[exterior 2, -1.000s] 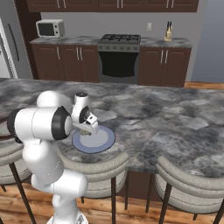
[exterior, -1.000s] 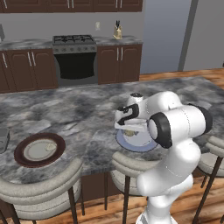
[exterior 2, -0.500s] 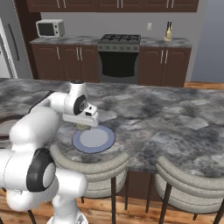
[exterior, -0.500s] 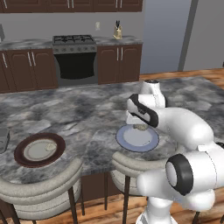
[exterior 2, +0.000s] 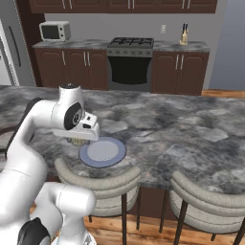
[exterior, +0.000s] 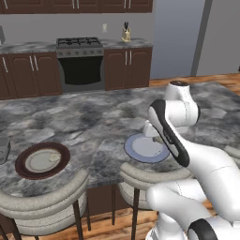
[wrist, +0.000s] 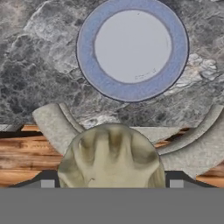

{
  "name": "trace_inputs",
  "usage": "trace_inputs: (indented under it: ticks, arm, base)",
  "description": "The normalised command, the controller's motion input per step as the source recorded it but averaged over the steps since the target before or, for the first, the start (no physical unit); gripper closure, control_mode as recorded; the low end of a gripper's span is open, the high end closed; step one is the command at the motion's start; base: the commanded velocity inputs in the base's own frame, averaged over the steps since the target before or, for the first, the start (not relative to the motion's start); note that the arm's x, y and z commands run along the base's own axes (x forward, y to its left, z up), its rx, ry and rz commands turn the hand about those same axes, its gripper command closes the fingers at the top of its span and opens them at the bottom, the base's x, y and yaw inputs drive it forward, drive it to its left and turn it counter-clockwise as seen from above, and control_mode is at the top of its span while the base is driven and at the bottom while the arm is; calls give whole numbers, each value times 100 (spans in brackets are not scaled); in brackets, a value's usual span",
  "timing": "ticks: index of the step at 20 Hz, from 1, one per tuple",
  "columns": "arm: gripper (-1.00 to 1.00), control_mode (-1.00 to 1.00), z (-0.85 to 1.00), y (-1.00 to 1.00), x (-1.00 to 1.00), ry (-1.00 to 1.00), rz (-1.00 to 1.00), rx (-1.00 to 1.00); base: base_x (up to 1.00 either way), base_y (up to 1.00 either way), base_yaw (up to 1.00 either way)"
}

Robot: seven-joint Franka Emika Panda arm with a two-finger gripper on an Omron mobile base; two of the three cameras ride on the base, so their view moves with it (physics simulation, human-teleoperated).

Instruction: Place two dumplings into each of the tupperware containers and then place the containers in the fridge.

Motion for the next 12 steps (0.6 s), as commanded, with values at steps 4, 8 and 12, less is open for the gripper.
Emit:
trace_inputs:
  ticks: [4, 8, 12]
  arm:
    - [100, -100, 55, 0, -18, 0, 0, 0]
    - [100, -100, 40, 14, 0, 0, 0, 0]
    - [100, 100, 14, 12, -3, 0, 0, 0]
  base:
    - [0, 0, 0]
    - [0, 0, 0]
    - [-23, 11, 0]
